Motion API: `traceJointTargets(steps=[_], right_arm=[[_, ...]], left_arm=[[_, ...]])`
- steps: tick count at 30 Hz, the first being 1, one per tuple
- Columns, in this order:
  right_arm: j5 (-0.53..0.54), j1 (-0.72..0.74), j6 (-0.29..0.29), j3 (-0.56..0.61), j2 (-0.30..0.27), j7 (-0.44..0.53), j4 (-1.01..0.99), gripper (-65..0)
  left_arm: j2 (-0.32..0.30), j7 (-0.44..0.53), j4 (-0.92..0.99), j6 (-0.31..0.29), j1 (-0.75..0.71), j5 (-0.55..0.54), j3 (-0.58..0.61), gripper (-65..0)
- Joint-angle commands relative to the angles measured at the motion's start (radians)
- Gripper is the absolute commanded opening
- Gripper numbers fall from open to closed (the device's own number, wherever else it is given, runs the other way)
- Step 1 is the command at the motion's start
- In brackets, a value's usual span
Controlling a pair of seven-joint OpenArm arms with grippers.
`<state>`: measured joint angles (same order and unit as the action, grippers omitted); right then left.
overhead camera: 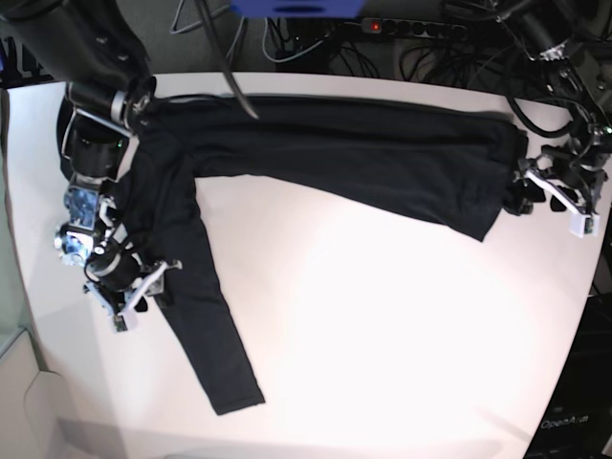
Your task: Fold the T-shirt properly
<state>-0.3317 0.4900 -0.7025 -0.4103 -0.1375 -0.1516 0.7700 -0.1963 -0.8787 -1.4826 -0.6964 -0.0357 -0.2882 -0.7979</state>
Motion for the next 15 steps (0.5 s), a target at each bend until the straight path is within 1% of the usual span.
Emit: traceJointTargets(steps=[1, 12, 14, 15], right_arm=[[0.018, 0.020, 0.004, -0.002, -0.009, 0.024, 0.013, -33.1], [0.018, -0.018, 0.004, -0.003, -0.004, 0.024, 0.013, -34.0], [0.018, -0.030, 0.004, 0.000, -0.003, 0.025, 0.013, -36.6], [0.018, -0.037, 0.004, 0.003, -0.003, 0.025, 0.013, -39.5]], left_arm=[[-0.015, 0.023, -0.020, -0.002, 0.010, -0.016, -0.004, -23.0], [-0.015, 0.025, -0.020, -0.002, -0.016, -0.016, -0.005, -23.0], [-0.015, 0.025, -0.020, -0.002, -0.016, -0.016, -0.005, -23.0], [-0.015, 0.025, -0.020, -0.002, -0.016, -0.016, -0.005, -23.0]])
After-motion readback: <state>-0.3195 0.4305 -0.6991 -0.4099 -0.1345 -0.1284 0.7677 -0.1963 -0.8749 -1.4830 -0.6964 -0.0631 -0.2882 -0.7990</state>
